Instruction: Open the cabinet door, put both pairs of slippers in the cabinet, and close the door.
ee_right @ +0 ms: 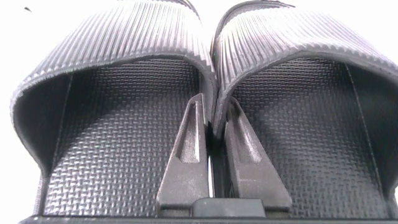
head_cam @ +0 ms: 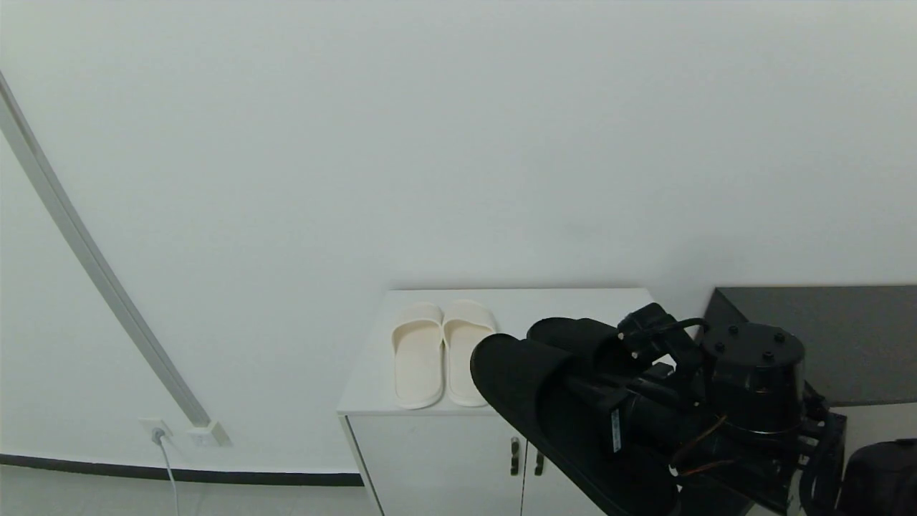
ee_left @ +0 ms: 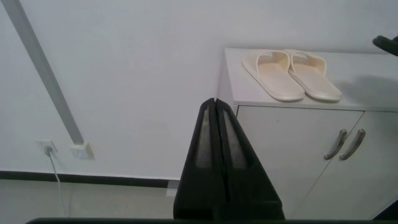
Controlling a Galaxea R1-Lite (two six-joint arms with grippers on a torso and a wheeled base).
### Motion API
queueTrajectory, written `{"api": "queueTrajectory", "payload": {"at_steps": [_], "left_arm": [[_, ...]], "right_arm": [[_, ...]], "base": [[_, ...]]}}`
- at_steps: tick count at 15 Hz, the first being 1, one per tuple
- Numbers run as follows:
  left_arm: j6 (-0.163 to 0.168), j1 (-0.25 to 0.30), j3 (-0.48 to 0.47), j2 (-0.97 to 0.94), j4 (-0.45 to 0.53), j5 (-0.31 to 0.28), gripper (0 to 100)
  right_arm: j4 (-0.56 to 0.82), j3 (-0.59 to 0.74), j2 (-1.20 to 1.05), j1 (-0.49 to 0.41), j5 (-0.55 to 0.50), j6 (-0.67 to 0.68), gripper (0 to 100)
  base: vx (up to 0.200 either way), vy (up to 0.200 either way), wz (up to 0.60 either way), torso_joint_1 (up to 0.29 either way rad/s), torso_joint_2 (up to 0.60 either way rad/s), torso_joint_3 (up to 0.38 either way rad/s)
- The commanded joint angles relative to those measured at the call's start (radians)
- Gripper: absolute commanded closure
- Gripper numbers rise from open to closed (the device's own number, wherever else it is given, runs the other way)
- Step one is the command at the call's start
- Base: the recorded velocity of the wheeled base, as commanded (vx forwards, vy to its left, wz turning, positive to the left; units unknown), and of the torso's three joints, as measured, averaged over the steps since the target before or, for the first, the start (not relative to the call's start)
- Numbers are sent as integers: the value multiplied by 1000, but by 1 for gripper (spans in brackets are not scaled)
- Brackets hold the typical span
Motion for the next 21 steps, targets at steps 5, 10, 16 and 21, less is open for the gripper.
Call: {"api": "queueTrajectory", "payload": {"at_steps": [5, 10, 16, 21], "left_arm": [[-2, 1, 0, 0, 0, 0, 100], [0, 1, 0, 0, 0, 0, 100], [-2, -1, 0, 0, 0, 3, 100], [3, -1, 0, 2, 0, 2, 100]], "right_arm": [[2, 32, -41, 36, 22, 0, 100], [0, 47, -56, 37, 27, -14, 100], [-3, 90, -70, 37, 42, -77, 100], [-4, 92, -66, 37, 65, -75, 100]], "base": [[-40, 0, 0, 1, 0, 0], [-200, 0, 0, -1, 1, 1], [-33, 0, 0, -1, 0, 0], [0, 0, 0, 0, 0, 0]]}}
